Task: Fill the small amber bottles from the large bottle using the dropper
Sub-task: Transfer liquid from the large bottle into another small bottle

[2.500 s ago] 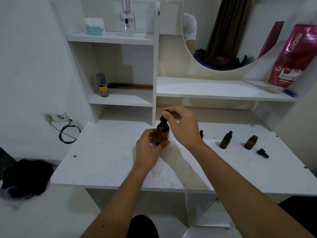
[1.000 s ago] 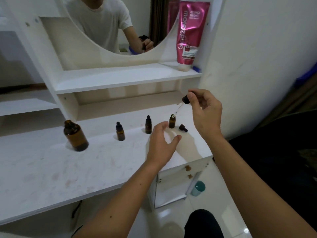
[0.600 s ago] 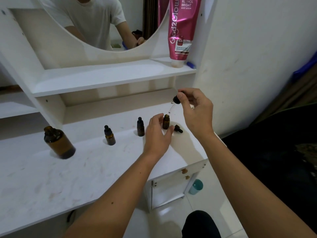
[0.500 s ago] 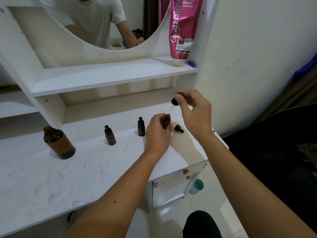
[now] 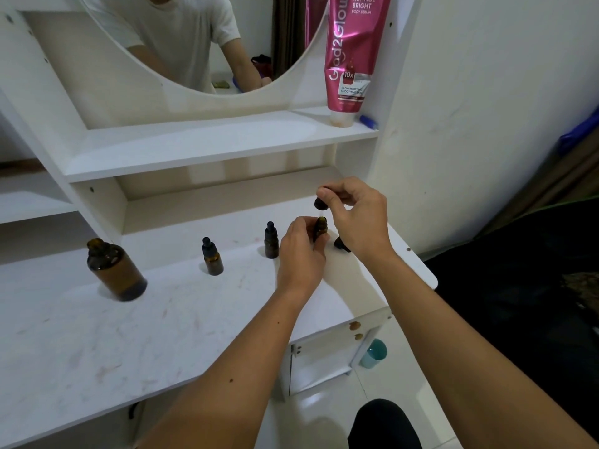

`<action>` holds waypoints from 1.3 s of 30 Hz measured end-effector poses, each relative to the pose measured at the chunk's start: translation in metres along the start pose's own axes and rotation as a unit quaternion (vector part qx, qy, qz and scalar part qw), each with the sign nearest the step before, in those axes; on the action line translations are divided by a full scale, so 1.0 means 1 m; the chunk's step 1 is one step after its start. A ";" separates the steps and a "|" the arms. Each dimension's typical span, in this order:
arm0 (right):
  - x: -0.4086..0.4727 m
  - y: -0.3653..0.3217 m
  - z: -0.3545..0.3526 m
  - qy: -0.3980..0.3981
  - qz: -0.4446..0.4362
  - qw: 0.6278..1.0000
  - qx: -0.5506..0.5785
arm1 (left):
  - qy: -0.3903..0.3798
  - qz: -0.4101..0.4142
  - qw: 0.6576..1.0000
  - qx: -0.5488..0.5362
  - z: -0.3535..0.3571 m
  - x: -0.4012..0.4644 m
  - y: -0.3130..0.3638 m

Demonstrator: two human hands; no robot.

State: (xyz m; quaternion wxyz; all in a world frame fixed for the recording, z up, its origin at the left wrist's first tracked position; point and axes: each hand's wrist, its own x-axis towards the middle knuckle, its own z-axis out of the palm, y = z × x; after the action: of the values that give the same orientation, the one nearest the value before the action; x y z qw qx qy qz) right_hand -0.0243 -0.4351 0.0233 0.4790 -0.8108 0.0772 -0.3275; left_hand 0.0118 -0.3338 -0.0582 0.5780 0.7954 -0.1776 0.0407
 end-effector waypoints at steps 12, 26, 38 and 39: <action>0.000 0.000 -0.002 0.003 -0.011 1.000 -0.021 | 0.005 0.005 1.000 0.000 0.000 0.000 -0.002; 0.001 -0.028 -0.019 0.056 -0.036 0.998 0.004 | -0.015 -0.010 0.994 0.112 -0.007 -0.017 0.010; -0.022 -0.076 0.000 0.034 -0.075 0.996 0.032 | -0.064 -0.054 0.996 0.002 -0.067 -0.064 0.005; -0.025 -0.082 0.006 0.031 -0.079 0.996 0.039 | -0.066 -0.054 0.996 -0.006 -0.078 -0.067 0.003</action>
State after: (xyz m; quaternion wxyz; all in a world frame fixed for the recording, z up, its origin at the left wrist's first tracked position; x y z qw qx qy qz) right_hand -0.0553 -0.3768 0.0776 0.4803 -0.7846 0.0143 -0.3919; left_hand -0.0410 -0.2460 -0.0484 0.5712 0.8013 -0.1726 -0.0437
